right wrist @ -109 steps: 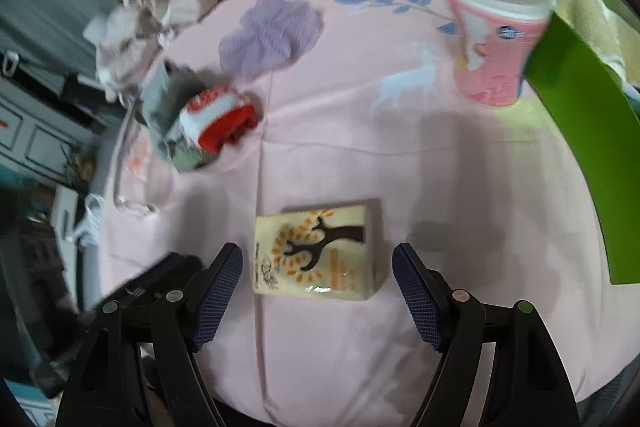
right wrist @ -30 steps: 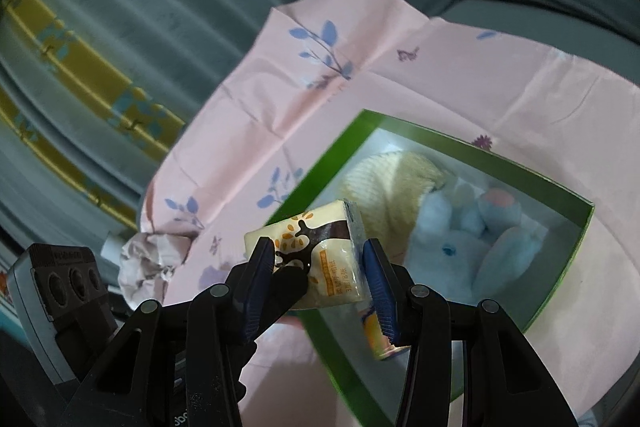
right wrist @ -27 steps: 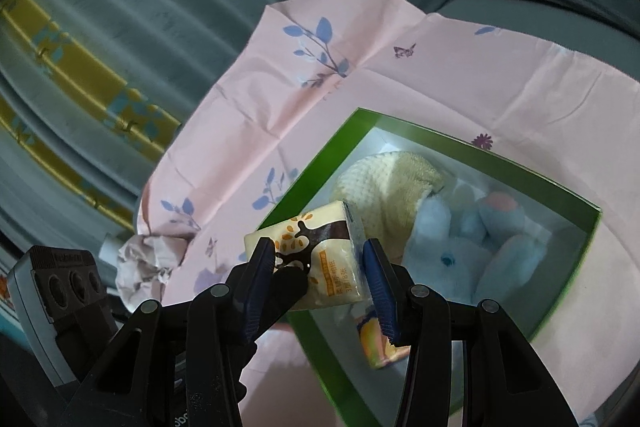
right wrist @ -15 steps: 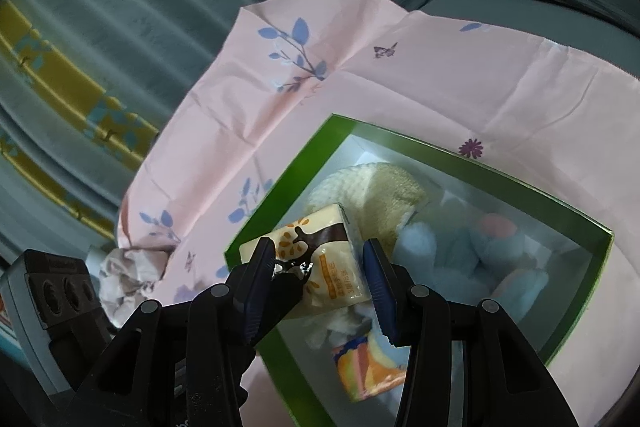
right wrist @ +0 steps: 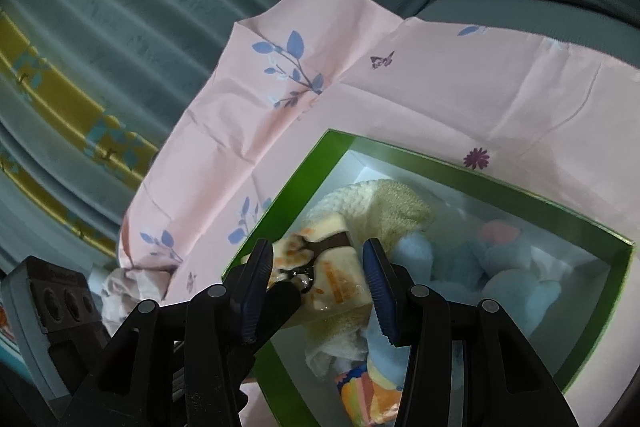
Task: Organize soft objects
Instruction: 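Carry the tissue pack into the green box and open the right tool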
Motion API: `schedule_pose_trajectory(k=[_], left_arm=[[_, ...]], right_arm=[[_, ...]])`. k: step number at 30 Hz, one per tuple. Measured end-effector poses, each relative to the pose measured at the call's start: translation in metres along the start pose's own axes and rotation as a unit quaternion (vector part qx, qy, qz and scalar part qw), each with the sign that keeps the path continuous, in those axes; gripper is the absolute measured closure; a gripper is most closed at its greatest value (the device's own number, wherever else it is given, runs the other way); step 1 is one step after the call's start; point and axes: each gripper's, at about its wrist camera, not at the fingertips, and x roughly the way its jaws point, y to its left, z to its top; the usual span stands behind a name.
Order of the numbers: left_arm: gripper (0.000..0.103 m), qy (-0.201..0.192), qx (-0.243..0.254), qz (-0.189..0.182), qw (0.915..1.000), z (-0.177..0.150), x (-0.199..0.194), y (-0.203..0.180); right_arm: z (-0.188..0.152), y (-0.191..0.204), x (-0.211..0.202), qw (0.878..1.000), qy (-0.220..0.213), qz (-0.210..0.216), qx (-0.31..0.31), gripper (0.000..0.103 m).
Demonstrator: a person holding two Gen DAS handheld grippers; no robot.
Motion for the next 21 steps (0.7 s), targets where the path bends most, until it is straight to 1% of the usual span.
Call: schedule_pose_trajectory(k=[2,5,7,8,9,10,11,13,14,15,18,19,21], left_arm=[[0.062,-0.004,-0.003,-0.002,1.0,0.0,-0.006,0.0],[0.054,-0.01,0.004,0.006,0.9999,0.0,-0.018,-0.003],[0.045,-0.019,0.008,0.012,0.9997,-0.002,-0.029,-0.002],[0.043,-0.024,0.005,0.014,0.9996,-0.003,-0.036,-0.001],[0.037,-0.027,0.001,0.014,0.9995,-0.004,-0.04,0.001],[0.032,-0.031,-0.007,0.013,0.9994,-0.005,-0.049,0.004],[0.03,-0.032,-0.01,0.012,0.9994,-0.007,-0.054,0.005],[0.025,-0.037,-0.011,0.016,0.9991,-0.013,-0.067,0.008],[0.024,-0.039,-0.01,0.019,0.999,-0.016,-0.071,0.009],[0.02,-0.042,-0.012,0.028,0.9986,-0.022,-0.081,0.013],[0.017,-0.049,-0.037,0.039,0.9974,-0.04,-0.104,0.03],[0.016,-0.05,-0.054,0.045,0.9962,-0.051,-0.117,0.042],[0.016,-0.051,-0.076,0.058,0.9941,-0.065,-0.132,0.057]], right_arm=[[0.0,0.001,-0.003,1.0,0.0,-0.006,-0.003,0.054],[0.0,0.003,-0.01,1.0,-0.008,0.005,-0.006,0.053],[-0.001,0.008,-0.016,1.0,-0.012,0.006,-0.016,0.052],[-0.002,0.009,-0.018,1.0,-0.015,0.004,-0.019,0.052],[-0.003,0.012,-0.021,1.0,-0.016,0.002,-0.022,0.05],[-0.003,0.014,-0.023,1.0,-0.017,0.001,-0.025,0.045],[-0.004,0.016,-0.025,0.999,-0.018,-0.001,-0.029,0.036],[-0.008,0.021,-0.03,0.999,-0.021,0.005,-0.04,0.032],[-0.01,0.024,-0.033,0.999,-0.021,0.006,-0.047,0.032],[-0.014,0.029,-0.034,0.998,-0.02,-0.001,-0.06,0.032],[-0.025,0.041,-0.038,0.996,-0.017,-0.02,-0.086,0.026],[-0.03,0.044,-0.038,0.995,-0.016,-0.02,-0.093,0.024],[-0.038,0.049,-0.038,0.994,-0.006,-0.014,-0.105,0.023]])
